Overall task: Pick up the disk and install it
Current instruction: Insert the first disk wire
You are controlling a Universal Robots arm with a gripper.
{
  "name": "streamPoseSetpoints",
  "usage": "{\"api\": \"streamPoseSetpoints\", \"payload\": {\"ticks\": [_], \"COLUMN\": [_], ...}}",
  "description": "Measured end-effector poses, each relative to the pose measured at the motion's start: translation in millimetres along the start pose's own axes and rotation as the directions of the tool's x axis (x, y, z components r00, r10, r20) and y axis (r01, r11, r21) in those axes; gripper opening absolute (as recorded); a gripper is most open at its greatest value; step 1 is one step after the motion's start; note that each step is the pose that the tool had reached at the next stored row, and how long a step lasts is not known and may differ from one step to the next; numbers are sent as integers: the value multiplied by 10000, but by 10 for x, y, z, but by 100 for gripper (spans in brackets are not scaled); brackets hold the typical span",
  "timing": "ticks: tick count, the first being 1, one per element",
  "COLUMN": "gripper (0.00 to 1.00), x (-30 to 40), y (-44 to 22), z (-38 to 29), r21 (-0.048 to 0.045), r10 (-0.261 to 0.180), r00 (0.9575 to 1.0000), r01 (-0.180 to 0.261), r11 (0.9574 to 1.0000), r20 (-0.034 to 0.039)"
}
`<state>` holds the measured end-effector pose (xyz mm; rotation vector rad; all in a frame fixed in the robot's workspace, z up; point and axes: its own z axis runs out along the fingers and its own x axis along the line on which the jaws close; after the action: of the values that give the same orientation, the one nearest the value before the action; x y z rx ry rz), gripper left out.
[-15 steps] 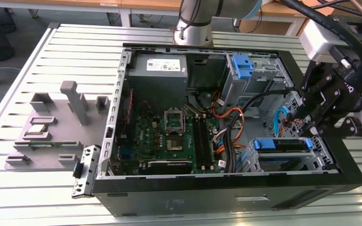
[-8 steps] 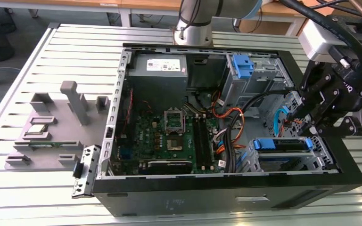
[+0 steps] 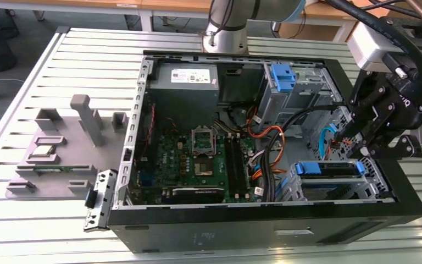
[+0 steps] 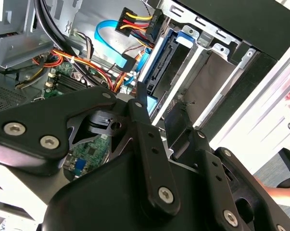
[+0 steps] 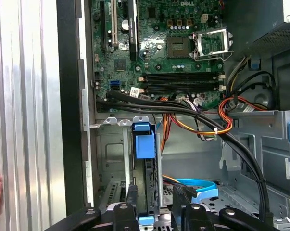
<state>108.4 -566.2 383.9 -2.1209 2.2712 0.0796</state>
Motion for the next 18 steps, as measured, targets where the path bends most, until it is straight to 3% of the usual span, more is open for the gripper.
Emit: {"api": "streamPoseSetpoints", "payload": {"ticks": [8, 18], "gripper": [42, 42], "x": [-75, -152], "y": [-9, -69], "z": [22, 84], "r21": [-1, -1], "r10": [-7, -10], "r00": [10000, 10000], "r01": [7, 10], "r11": [10000, 10000], "r20": [1, 0]}}
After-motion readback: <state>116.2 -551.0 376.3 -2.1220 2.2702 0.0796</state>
